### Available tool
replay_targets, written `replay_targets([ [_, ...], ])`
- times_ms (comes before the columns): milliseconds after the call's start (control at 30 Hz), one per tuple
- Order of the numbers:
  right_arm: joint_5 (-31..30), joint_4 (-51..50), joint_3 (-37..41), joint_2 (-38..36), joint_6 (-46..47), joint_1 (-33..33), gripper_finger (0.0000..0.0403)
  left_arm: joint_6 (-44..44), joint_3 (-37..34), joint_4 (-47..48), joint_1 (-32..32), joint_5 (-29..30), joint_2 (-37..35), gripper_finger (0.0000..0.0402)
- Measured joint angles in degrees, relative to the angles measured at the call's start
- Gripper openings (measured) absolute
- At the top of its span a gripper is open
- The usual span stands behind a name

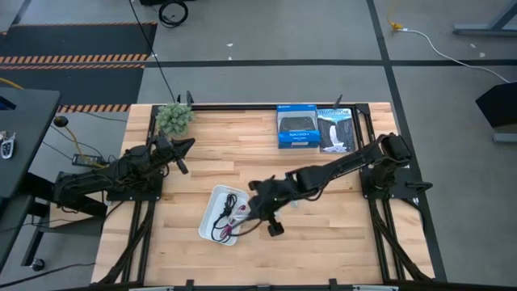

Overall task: Pick and place USB-C Cables
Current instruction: Put the white HDMI cable into the white bin

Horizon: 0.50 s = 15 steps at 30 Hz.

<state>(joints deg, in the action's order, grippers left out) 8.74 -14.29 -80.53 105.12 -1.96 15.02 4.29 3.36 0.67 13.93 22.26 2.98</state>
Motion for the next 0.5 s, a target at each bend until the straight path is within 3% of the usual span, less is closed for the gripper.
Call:
replay_targets([
  [300, 4.09, -0.66, -11.81, -0.02, -5.55, -1.6, 0.0017, 0.0, 0.0, 0.01, 0.02, 0.0, 0.0, 0.0025],
  [500, 6.4, 4.46, -16.11, -0.04, -5.96, -2.18, 0.0017, 0.0, 0.0, 0.0, 0.02, 0.0, 0.0, 0.0025],
])
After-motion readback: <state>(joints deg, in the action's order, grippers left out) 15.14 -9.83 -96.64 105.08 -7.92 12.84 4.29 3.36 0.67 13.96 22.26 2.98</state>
